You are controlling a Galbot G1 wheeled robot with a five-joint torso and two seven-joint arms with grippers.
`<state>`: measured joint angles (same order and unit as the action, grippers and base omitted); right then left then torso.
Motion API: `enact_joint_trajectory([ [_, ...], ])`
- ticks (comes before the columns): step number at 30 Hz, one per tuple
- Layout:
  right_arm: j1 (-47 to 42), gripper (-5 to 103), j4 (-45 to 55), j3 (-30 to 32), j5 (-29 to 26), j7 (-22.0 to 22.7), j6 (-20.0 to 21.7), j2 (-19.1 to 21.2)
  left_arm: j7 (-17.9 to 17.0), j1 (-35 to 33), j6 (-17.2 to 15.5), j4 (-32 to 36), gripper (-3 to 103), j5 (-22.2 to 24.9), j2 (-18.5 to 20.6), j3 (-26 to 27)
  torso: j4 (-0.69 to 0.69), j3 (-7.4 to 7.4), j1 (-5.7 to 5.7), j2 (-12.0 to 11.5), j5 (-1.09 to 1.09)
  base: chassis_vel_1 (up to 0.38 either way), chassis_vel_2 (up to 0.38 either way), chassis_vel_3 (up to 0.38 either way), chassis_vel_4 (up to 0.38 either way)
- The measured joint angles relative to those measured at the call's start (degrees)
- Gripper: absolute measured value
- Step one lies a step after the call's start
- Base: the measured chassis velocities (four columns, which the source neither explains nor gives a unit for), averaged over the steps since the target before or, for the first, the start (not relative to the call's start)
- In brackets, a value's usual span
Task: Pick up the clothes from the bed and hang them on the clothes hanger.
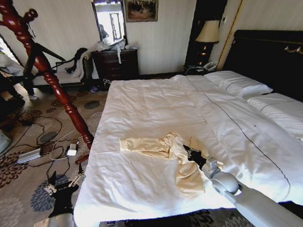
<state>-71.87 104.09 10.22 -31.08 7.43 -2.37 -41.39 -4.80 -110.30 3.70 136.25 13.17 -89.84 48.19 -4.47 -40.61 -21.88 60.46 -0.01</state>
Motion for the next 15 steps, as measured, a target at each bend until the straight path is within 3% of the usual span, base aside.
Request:
enact_joint_trajectory([
  [8,0.6,-2,-1.6,-0.3,0.3,0.0,0.1,-0.3,0.0,0.0,0.0,0.0,100,0.1,0.1,-0.1,0.0,0.0,0.0,0.0,0.01,0.0,0.0,0.0,0.0],
  [15,0.1,30,-2.6,-0.8,1.7,0.4,1.2,-0.7,0.0,-0.1,0.0,0.1,100,0.2,0.2,0.1,0.0,0.0,0.0,0.0,0.01,0.0,0.0,0.0,0.0],
])
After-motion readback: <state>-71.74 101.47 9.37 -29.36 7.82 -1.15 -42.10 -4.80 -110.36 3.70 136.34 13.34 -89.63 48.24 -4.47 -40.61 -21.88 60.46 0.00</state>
